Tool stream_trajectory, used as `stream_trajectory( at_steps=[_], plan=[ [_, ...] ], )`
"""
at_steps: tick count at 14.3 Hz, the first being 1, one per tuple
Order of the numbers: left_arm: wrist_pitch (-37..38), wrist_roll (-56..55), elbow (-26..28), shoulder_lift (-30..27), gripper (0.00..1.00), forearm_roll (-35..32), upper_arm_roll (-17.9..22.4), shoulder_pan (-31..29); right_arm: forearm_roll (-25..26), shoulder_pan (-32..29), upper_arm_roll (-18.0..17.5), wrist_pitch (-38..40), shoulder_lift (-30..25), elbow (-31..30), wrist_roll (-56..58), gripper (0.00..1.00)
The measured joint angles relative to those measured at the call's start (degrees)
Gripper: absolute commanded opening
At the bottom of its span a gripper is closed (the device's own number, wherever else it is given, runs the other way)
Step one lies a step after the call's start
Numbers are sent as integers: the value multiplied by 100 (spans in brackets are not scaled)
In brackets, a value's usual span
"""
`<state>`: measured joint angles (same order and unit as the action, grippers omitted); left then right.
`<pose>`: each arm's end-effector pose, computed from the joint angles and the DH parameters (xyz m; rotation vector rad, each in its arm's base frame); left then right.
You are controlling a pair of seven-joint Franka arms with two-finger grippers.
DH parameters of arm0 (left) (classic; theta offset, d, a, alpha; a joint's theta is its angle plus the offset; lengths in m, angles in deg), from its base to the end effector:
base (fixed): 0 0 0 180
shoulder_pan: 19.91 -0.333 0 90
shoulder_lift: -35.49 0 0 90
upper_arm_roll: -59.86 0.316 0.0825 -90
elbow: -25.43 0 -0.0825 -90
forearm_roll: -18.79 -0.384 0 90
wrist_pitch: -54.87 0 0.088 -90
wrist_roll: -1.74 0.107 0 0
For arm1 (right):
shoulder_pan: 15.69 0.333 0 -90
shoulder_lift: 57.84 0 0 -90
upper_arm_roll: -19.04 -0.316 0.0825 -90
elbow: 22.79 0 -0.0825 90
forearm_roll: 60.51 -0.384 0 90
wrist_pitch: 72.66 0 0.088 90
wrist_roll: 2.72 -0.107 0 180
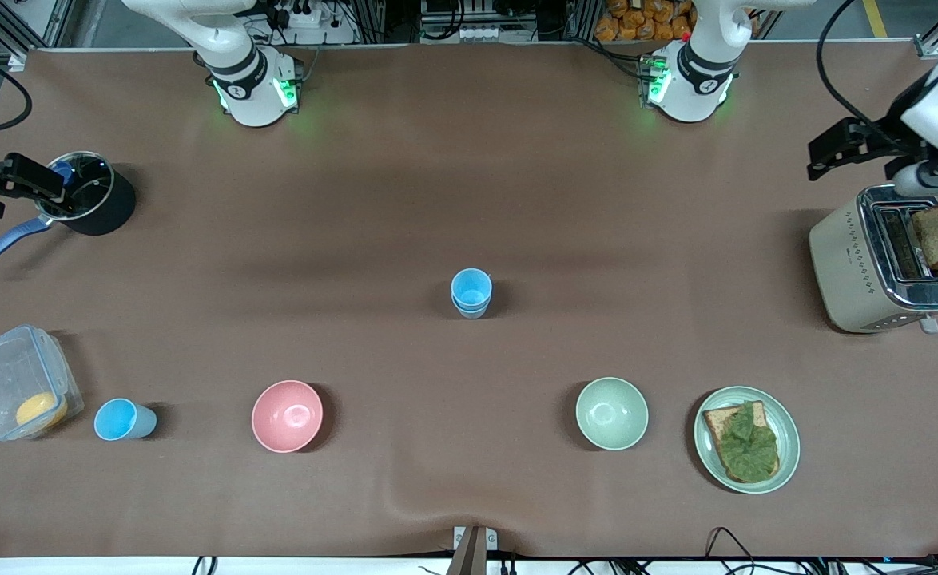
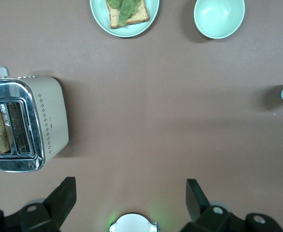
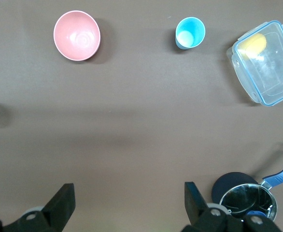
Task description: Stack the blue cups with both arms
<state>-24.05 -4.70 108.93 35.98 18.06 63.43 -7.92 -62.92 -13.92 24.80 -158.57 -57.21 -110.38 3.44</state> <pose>0.5311 -0.0772 0.6562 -3.1138 0.0508 0.1340 0.5498 -0.0333 0.6321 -3.0962 -0.0620 0.0565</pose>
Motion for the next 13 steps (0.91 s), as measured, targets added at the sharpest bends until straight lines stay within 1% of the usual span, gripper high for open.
stream_trajectory(
  at_steps=[3, 13],
  plan=[
    [0, -2, 19, 8, 100, 0, 75, 148, 0, 0, 0, 7, 0, 0, 0, 100],
    [0, 1, 34, 9, 100, 0, 96, 151, 0, 0, 1, 28, 0, 0, 0, 100]
  ],
)
